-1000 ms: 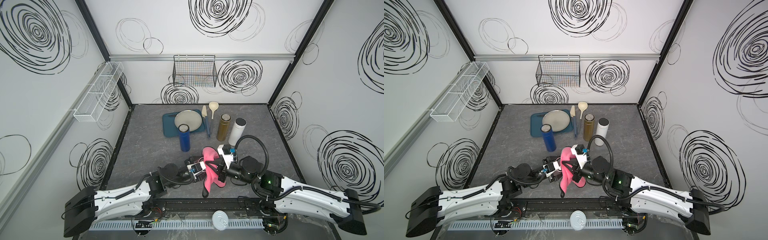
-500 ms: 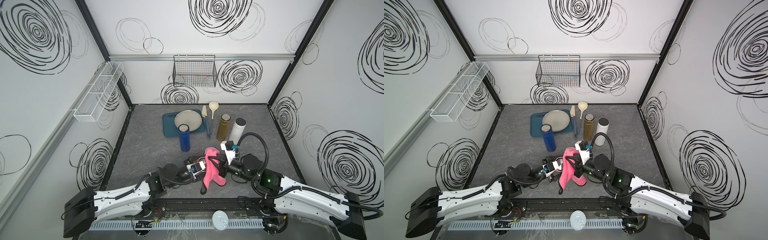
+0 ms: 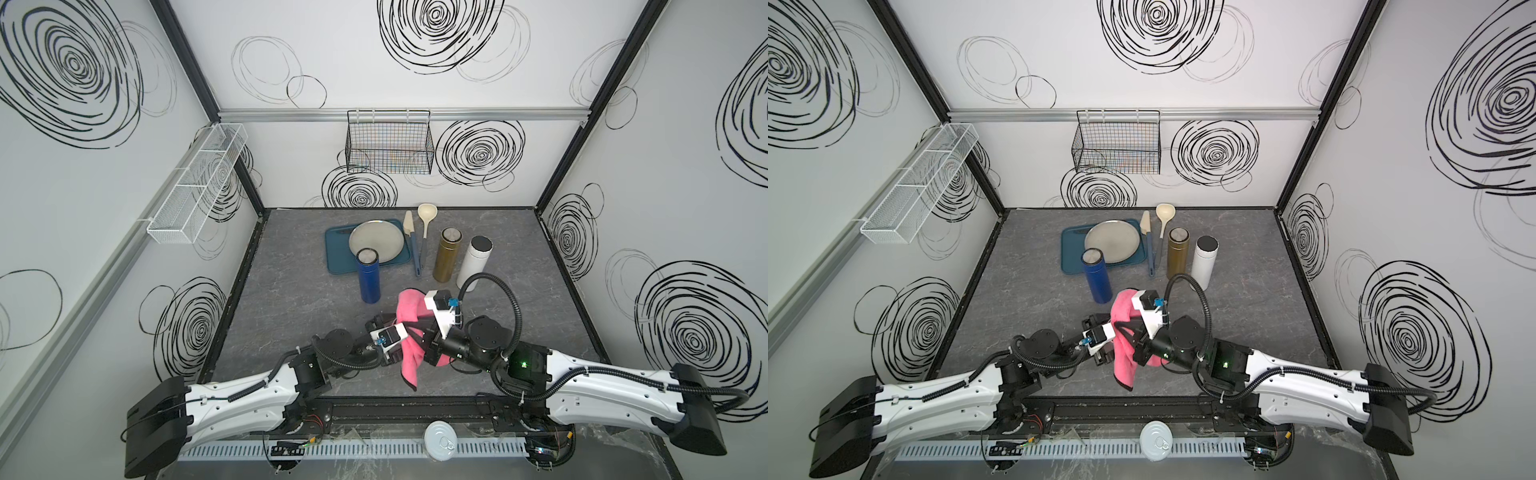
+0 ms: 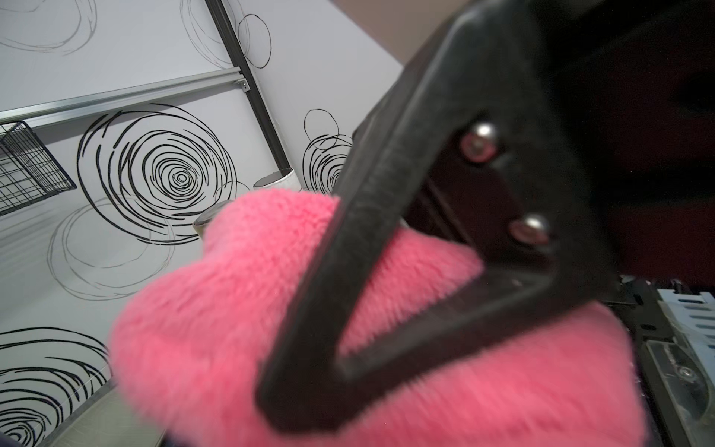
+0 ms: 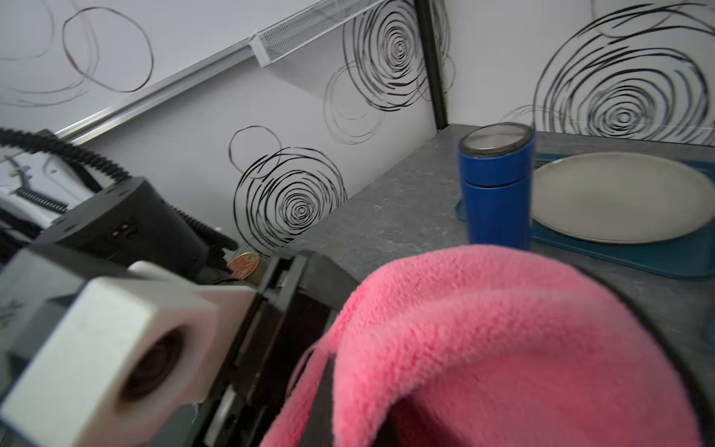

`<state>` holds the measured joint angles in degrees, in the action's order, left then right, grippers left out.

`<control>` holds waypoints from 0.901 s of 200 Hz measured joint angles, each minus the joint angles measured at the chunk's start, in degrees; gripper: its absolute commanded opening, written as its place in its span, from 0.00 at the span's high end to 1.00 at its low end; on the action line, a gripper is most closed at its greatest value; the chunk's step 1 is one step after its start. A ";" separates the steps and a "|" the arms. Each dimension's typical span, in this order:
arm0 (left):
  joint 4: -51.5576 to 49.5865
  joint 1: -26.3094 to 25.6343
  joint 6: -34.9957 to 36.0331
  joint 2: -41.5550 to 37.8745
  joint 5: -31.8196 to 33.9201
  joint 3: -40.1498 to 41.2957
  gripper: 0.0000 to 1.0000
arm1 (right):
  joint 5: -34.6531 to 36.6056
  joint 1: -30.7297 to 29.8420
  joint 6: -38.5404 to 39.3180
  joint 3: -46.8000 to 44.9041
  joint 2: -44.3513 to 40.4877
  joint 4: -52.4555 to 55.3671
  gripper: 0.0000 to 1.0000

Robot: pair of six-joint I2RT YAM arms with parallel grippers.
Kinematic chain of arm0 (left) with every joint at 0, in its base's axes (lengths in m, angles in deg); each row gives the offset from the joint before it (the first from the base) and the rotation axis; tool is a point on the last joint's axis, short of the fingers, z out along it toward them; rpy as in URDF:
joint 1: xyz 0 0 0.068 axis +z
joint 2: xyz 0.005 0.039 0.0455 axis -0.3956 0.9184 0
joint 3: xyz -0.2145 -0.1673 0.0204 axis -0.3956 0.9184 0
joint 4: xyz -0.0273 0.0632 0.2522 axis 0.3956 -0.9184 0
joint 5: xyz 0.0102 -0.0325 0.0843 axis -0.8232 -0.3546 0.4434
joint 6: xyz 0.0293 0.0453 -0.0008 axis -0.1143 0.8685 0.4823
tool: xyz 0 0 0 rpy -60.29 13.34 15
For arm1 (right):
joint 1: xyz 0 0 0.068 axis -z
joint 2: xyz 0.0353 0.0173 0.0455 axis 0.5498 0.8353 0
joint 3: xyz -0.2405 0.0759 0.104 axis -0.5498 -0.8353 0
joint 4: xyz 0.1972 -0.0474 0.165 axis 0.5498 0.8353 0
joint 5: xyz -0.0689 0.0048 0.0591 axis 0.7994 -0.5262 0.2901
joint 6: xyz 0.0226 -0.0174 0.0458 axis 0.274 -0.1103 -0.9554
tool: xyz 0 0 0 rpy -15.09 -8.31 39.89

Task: Wipe the surface of the thermos
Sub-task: Wipe the dirt from the surface of the thermos.

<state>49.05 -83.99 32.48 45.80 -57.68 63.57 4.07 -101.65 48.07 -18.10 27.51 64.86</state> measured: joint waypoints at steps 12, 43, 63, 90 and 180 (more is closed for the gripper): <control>1.42 0.00 -0.87 -1.20 0.83 0.37 1.00 | 1.29 3.69 -1.79 -1.99 -2.71 1.92 1.00; 7.41 0.22 -6.51 -8.96 5.55 0.59 1.00 | 4.57 10.03 -5.27 -7.72 -6.97 7.80 1.00; 10.27 0.87 -11.89 -15.17 10.16 0.59 1.00 | 4.48 10.69 -6.47 -10.56 -7.50 8.59 1.00; 10.91 1.36 -19.06 -21.20 15.43 0.55 1.00 | 3.17 9.40 -7.10 -12.61 -5.20 5.60 1.00; 10.14 1.40 -34.25 -22.62 22.82 0.52 1.00 | 4.85 -2.91 -4.98 -12.63 5.68 -13.97 1.00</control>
<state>59.19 -82.59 -1.77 23.18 -34.86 64.09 8.92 -104.55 43.09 -30.74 33.20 50.90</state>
